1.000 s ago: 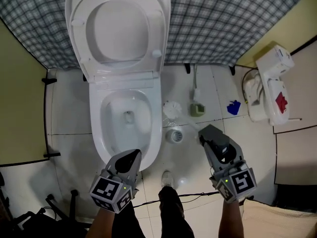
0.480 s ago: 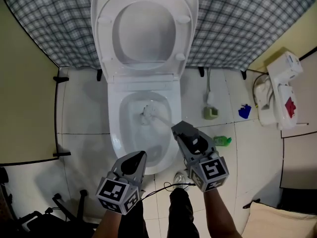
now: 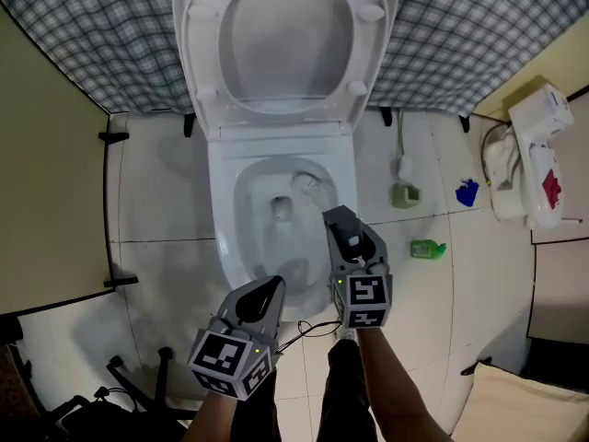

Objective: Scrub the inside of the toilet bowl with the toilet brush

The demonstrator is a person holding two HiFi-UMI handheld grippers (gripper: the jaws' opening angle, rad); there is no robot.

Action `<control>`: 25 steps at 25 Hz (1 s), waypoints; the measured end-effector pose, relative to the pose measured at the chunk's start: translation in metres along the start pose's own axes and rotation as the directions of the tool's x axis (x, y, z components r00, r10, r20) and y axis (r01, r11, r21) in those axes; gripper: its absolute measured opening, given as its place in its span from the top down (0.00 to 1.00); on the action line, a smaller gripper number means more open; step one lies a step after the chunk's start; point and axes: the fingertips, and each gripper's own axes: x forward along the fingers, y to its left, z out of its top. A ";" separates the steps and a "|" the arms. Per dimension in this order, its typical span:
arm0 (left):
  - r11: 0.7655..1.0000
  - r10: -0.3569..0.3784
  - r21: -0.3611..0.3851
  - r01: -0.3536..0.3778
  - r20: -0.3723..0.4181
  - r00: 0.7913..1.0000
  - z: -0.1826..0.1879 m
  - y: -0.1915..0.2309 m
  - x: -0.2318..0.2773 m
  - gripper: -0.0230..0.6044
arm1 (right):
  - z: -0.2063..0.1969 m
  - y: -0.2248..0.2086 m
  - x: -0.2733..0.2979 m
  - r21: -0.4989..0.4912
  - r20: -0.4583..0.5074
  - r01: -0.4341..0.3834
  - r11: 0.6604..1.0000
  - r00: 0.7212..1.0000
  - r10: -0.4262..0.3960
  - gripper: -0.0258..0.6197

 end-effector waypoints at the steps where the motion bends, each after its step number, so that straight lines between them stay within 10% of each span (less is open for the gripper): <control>1: 1.000 -0.004 0.004 0.004 -0.003 1.000 0.000 0.002 0.001 0.96 | 0.000 -0.001 0.002 0.010 0.009 0.020 1.000 1.000 -0.020 0.67; 9: 1.000 0.003 0.012 -0.002 -0.019 1.000 0.000 0.021 -0.001 0.96 | 0.005 0.015 0.024 0.103 0.067 0.001 0.995 0.998 -0.007 0.67; 25: 0.993 0.112 -0.046 -0.111 0.011 0.994 0.001 0.054 -0.026 0.96 | 0.012 0.086 0.035 0.027 0.029 -0.401 0.916 0.916 0.400 0.66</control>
